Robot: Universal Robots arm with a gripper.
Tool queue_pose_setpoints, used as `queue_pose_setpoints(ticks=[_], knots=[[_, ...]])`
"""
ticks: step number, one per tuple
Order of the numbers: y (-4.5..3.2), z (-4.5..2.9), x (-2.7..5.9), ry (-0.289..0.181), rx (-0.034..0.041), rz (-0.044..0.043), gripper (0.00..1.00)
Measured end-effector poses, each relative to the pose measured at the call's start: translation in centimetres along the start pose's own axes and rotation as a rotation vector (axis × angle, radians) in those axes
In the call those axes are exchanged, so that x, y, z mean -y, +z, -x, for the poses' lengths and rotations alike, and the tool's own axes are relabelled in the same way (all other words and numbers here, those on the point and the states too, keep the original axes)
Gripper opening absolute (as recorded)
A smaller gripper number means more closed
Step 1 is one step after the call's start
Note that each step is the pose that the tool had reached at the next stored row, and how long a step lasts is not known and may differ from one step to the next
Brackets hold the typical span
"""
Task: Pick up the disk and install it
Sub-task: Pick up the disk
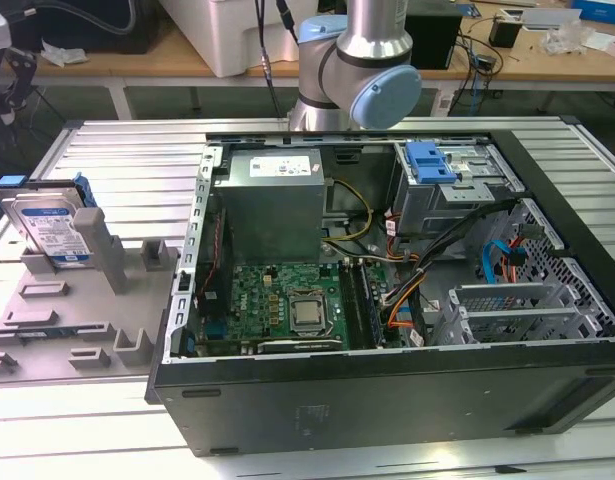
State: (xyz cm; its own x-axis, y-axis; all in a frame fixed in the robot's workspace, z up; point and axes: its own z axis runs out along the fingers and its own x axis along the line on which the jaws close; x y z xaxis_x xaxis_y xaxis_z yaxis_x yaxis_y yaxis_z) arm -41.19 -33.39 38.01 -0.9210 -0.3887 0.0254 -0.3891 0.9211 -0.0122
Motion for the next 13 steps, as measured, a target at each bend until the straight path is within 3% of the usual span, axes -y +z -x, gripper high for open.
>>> queue_pose_setpoints(ticks=[8,11,12,13], knots=[[0.01,-0.18,0.36,-0.009,0.0003,0.0003,0.11],[0.02,-0.37,0.79,-0.01,0.0069,0.0156,0.11],[0.03,-0.41,0.89,-0.01,0.0101,0.023,0.11],[0.03,-0.54,1.19,-0.011,0.016,0.0368,0.11]])
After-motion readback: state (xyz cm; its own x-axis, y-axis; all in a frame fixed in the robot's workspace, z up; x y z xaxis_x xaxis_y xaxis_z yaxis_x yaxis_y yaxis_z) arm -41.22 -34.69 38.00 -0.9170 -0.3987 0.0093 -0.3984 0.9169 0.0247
